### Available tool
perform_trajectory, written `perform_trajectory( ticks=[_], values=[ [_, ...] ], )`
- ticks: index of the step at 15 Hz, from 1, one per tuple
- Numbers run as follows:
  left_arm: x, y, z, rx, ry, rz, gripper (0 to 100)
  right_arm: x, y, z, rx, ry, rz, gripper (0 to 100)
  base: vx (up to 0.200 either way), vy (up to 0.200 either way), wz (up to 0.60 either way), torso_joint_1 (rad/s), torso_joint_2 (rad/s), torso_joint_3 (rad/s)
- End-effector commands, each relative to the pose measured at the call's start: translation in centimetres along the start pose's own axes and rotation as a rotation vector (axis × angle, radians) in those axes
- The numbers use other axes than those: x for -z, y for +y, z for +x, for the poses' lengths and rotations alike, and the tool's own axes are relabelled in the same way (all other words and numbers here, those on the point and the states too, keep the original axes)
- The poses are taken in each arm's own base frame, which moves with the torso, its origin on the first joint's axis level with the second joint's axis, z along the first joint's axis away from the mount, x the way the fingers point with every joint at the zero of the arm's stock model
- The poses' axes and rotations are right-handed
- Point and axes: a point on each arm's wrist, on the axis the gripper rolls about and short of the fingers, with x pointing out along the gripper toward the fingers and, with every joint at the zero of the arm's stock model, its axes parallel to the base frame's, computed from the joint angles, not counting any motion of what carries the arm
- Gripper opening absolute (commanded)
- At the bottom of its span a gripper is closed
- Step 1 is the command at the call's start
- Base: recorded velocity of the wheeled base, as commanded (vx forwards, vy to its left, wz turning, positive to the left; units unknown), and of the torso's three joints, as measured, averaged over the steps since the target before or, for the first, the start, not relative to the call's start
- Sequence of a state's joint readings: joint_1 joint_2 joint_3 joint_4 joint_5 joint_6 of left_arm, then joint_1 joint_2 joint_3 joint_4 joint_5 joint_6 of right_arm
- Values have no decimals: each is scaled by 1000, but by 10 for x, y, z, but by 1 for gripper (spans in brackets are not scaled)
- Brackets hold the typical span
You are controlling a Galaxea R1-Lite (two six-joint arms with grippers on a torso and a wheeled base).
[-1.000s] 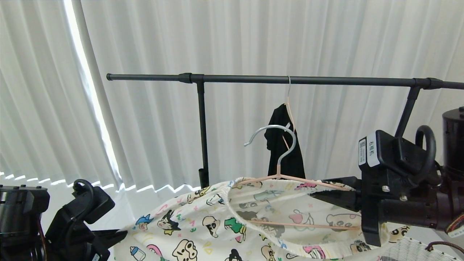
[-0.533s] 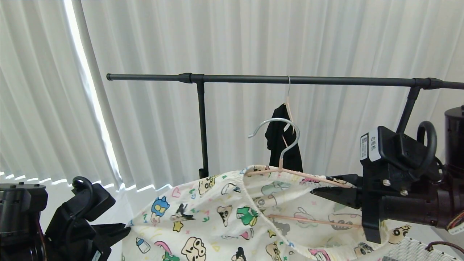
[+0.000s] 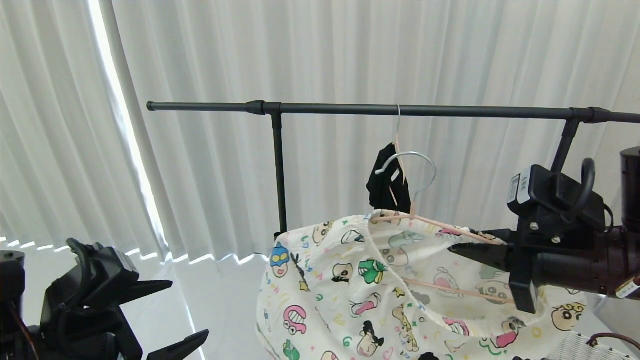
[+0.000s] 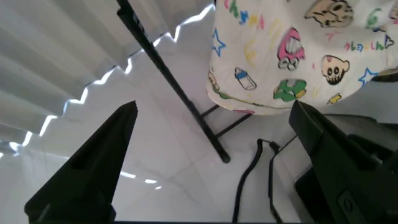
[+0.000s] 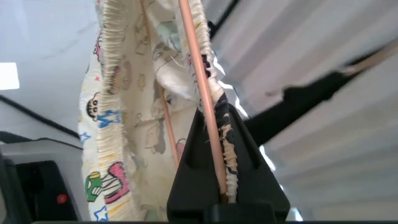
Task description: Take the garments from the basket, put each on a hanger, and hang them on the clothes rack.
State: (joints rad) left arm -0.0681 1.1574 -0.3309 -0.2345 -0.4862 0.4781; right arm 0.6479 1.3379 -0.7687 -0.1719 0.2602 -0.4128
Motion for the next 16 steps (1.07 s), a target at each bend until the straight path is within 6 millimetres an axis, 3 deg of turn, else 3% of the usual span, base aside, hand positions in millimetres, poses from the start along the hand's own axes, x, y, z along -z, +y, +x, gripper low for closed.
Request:
perform_trajectory(
  ticks=[1,5,11,16],
  values=[
    [-9,-3,-12,-33,-68,-18,100,14,-4,-11,34,51,31,0,0,0,0,0,0,0],
    [-20,3,-22,-86,-124,-87,100,47,0,-42,84,195,122,0,0,0,0,0,0,0],
    [-27,4,-26,-103,-153,-61,100,108,15,-91,304,374,324,0,0,0,0,0,0,0],
    [-28,8,-23,-137,-127,-65,100,118,8,-109,495,414,415,0,0,0,0,0,0,0]
  ],
)
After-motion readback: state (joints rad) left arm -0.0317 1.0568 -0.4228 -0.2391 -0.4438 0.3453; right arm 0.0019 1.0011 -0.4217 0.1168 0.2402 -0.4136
